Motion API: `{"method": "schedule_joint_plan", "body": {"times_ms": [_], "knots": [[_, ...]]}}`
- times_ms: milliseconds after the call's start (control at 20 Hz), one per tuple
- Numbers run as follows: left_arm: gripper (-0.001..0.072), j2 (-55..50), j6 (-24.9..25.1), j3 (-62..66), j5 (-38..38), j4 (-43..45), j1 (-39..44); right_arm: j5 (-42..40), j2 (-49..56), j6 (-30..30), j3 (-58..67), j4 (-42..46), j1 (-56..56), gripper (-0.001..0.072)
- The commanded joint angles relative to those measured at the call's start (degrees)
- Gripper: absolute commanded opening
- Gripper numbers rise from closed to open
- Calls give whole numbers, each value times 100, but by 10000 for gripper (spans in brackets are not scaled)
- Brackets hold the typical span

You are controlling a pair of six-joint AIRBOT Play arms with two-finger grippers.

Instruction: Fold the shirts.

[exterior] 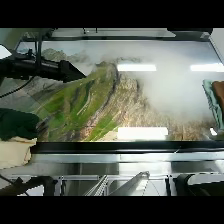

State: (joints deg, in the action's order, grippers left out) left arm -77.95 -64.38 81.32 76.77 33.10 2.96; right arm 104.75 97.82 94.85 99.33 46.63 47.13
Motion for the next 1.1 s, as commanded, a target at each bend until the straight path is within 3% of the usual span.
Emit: {"method": "schedule_joint_plan", "body": {"times_ms": [0,200,400,550,1050], "knots": [[6,599,-348,-7,186,256,-116,61,-313,-474,-17,-553,-1344,15],[8,1770,-686,-1016,332,796,-343,-931,-1716,-1078,-1137,-525,-3150,15],[16,3141,-651,-2988,459,785,-601,-2800,-3860,-1259,-3971,-507,-5003,16],[16,3683,-555,-3906,468,778,-833,-4068,-4645,-1257,-5530,-527,-5897,16],[16,3825,-549,-4218,402,772,-1012,-4089,-4631,-1303,-5709,-1071,-5987,16]]}}
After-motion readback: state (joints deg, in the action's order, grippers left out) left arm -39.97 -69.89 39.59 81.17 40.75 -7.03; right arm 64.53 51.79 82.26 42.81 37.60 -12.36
